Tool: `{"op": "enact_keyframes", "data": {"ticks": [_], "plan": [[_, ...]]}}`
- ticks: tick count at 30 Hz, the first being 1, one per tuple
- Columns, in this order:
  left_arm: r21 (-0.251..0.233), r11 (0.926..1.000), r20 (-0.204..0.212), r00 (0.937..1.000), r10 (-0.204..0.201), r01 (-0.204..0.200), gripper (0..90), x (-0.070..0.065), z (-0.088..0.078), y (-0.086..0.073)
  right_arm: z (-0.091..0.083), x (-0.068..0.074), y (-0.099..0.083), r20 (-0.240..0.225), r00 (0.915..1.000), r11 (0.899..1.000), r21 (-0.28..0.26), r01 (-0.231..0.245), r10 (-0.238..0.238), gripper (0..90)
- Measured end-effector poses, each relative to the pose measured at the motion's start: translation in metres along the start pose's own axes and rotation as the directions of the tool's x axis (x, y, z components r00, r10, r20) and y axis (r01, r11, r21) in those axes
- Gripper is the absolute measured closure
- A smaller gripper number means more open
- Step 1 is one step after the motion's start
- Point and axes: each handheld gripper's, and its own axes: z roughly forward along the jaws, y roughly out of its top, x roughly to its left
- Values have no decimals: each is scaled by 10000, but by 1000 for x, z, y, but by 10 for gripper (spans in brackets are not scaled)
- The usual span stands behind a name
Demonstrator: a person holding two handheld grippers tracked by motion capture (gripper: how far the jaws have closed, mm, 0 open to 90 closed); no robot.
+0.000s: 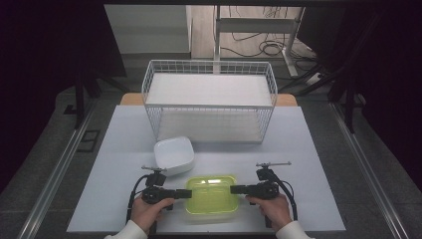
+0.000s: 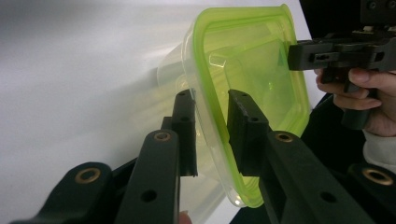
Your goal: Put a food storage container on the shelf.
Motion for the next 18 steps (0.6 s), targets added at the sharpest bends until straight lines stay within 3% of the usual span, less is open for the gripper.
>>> {"op": "enact_keyframes", "data": {"ticks": [5, 18], "plan": [[-339, 9994, -13, 9999, 103, -103, 781, -4, -6, 0, -6, 4, 0, -198, 9993, 9991, -277, 319, -324, 789], [-664, 9960, -23, 9983, 590, -590, 796, -14, -15, 0, -14, 14, 2, -119, 9932, 9911, -676, 1145, -1155, 795]]}}
